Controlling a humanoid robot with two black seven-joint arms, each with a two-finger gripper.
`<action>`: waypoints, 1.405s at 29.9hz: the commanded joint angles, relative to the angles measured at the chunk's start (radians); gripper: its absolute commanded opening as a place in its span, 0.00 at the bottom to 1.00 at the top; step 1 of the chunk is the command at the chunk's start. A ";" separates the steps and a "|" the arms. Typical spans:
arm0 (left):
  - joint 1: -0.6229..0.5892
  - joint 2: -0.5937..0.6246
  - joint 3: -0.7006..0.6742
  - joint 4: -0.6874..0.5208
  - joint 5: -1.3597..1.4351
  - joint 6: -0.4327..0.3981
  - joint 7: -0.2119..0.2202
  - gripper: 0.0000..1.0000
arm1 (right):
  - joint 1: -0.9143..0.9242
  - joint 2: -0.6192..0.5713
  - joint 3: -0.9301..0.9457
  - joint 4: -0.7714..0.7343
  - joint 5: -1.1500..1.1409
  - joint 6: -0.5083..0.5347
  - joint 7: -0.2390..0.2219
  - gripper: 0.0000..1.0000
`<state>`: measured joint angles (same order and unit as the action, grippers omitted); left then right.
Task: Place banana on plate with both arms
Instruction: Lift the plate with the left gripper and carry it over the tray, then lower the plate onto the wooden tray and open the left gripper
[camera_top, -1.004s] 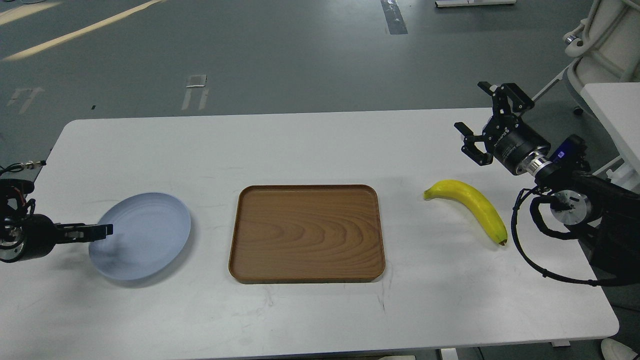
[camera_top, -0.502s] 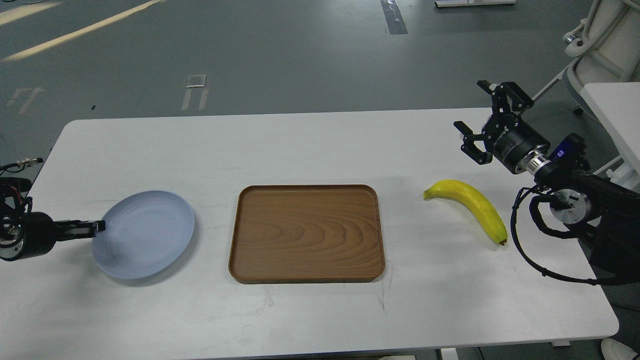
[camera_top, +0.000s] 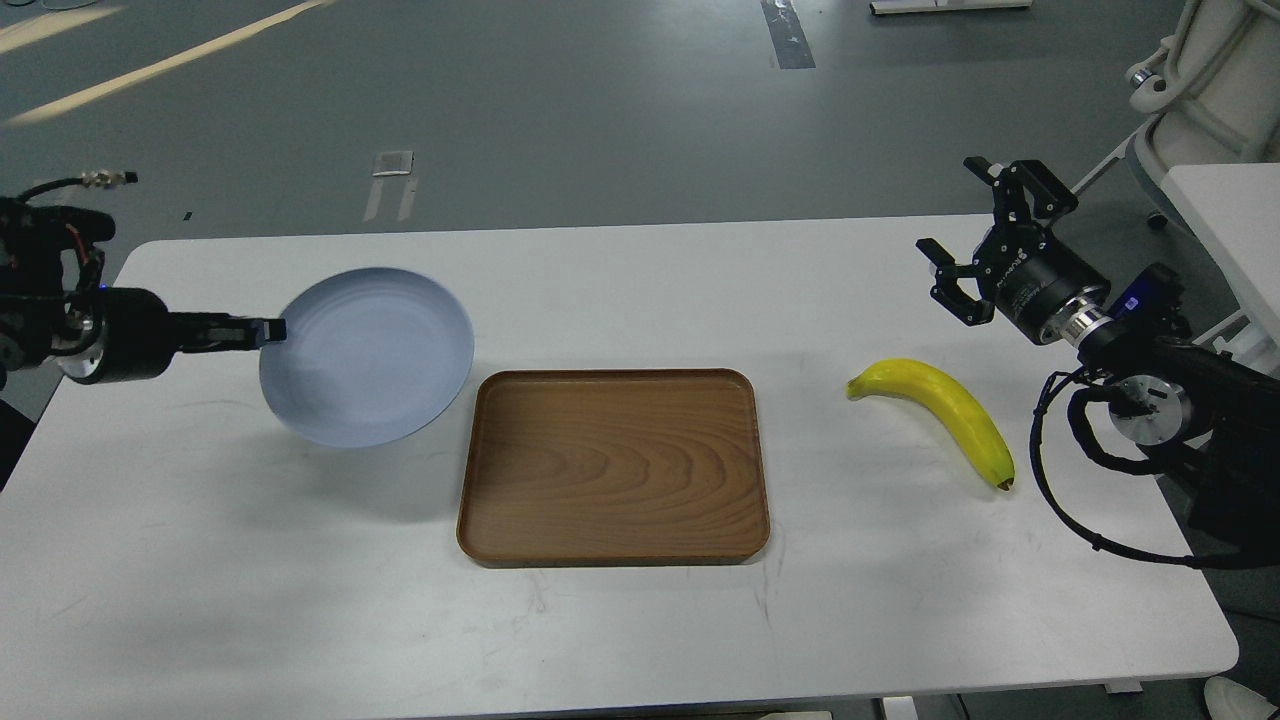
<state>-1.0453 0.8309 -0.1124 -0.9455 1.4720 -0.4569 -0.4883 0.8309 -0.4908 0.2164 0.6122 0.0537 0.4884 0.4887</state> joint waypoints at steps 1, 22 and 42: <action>-0.054 -0.094 0.002 -0.041 0.007 -0.008 0.000 0.00 | -0.001 0.000 0.000 0.000 0.000 0.000 0.000 1.00; -0.076 -0.561 0.178 0.249 0.102 -0.025 0.080 0.00 | -0.018 -0.048 0.000 0.000 0.002 0.000 0.000 1.00; -0.100 -0.555 0.146 0.232 -0.010 -0.032 0.074 0.97 | -0.016 -0.077 -0.002 0.001 0.000 0.000 0.000 1.00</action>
<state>-1.1290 0.2669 0.0522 -0.7122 1.5291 -0.4887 -0.4104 0.8130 -0.5493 0.2151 0.6131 0.0537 0.4889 0.4887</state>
